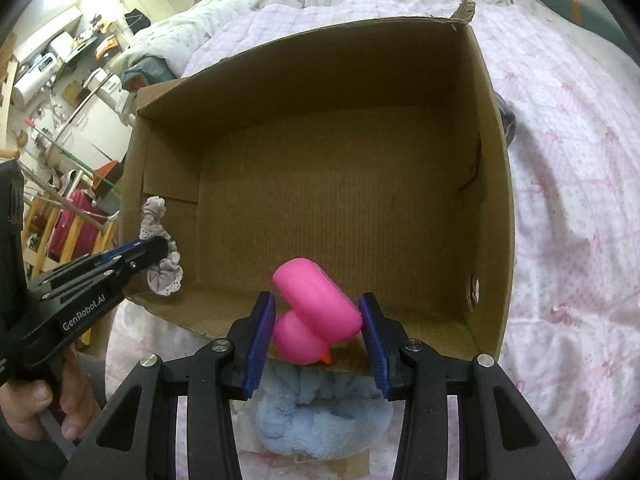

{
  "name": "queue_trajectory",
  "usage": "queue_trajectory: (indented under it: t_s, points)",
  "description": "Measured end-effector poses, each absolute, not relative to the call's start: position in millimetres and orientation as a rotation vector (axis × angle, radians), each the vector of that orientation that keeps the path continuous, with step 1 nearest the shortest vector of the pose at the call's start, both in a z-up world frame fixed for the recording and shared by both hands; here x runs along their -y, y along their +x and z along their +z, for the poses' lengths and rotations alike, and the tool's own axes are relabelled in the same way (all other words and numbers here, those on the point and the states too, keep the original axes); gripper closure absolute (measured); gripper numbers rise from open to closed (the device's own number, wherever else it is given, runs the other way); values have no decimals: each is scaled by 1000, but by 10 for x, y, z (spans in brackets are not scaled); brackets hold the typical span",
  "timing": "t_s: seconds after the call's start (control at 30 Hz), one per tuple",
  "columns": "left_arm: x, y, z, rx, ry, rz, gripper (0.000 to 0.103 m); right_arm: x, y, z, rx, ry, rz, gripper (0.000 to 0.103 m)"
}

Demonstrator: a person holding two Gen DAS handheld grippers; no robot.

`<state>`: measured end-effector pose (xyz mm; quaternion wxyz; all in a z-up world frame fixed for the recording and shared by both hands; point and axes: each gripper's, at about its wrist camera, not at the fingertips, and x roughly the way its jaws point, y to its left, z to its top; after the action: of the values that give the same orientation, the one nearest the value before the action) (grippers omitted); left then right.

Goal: Organize soft objects
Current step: 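Carry the duck and scrunchie into the box and open both tools, then lower the left tool and grasp the tan finger-shaped item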

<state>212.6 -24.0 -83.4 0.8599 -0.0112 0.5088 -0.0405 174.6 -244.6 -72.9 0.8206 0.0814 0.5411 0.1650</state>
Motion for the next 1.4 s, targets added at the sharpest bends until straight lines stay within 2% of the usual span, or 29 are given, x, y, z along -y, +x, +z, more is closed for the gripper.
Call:
queue_trajectory:
  t_s: [0.17,0.27,0.33,0.4,0.43,0.47,0.5,0.53,0.63,0.77,1.0,1.4]
  points:
    - [253,2101,-824,-1065,-21,-90,93,2426,1733,-743,-1164,173,364,58]
    - [257,2080,-804,-1062,-25,-103,83,2427,1735,-709,-1149,178,371,57]
    - [276,2057,-785,-1052,-13,-101,75,2436,1734,-697,-1139,190,372,51]
    - [284,2037,-758,-1040,-8,-99,58,2473,1723,-678,-1127,210,370,37]
    - [303,2016,-731,-1025,-1,-94,52,2494,1719,-664,-1118,218,367,34]
    - [310,2000,-709,-1012,4,-87,40,2523,1711,-650,-1107,229,366,34]
    - [315,1981,-684,-997,5,-82,33,2540,1705,-625,-1089,238,365,34]
    - [318,1970,-664,-987,4,-81,32,2547,1702,-599,-1076,240,359,33]
    - [322,1951,-633,-973,10,-76,32,2597,1692,-530,-1038,253,345,24]
    - [305,1939,-612,-964,22,-59,32,2650,1691,-480,-1010,286,329,1]
    - [249,1862,-475,-918,21,-37,32,2659,1650,-334,-896,246,302,1]
    - [124,1652,-165,-887,-5,2,32,2742,1458,-174,-900,260,310,1]
